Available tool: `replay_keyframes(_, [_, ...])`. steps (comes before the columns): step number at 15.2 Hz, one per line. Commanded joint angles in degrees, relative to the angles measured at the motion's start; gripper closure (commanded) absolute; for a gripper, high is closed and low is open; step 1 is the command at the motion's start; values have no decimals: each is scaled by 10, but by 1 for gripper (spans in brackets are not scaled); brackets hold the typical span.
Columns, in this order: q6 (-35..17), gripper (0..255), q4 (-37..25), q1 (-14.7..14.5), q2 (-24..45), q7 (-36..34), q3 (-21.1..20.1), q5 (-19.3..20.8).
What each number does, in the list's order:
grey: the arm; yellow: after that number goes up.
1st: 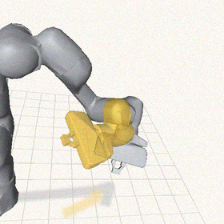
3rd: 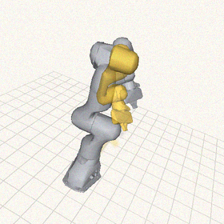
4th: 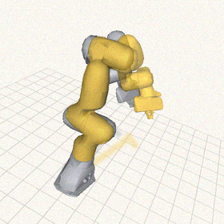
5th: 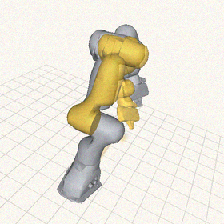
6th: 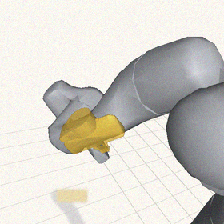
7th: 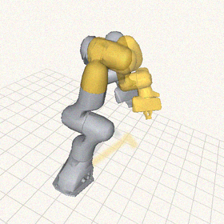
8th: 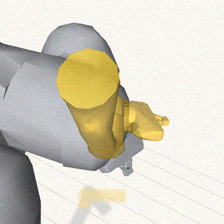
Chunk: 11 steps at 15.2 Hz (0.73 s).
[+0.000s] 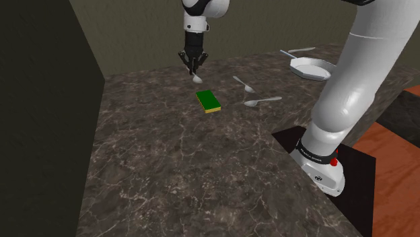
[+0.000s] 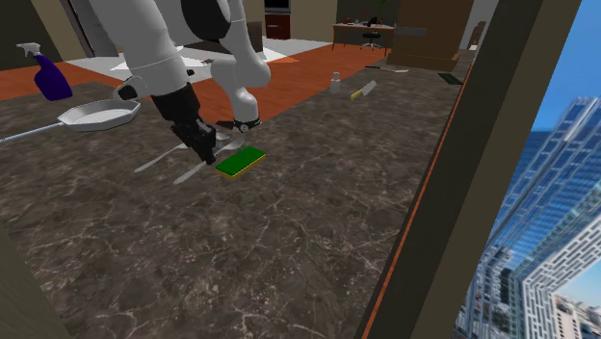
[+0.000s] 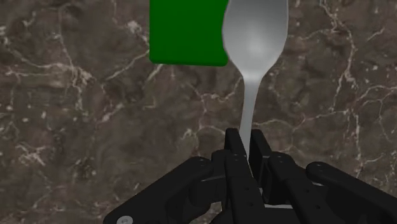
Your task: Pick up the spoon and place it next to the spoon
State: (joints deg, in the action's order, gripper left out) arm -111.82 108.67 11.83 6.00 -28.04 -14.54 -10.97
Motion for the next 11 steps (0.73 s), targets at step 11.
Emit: replay_keyframes(11, [14,255,114,82,-98,165,78,-8])
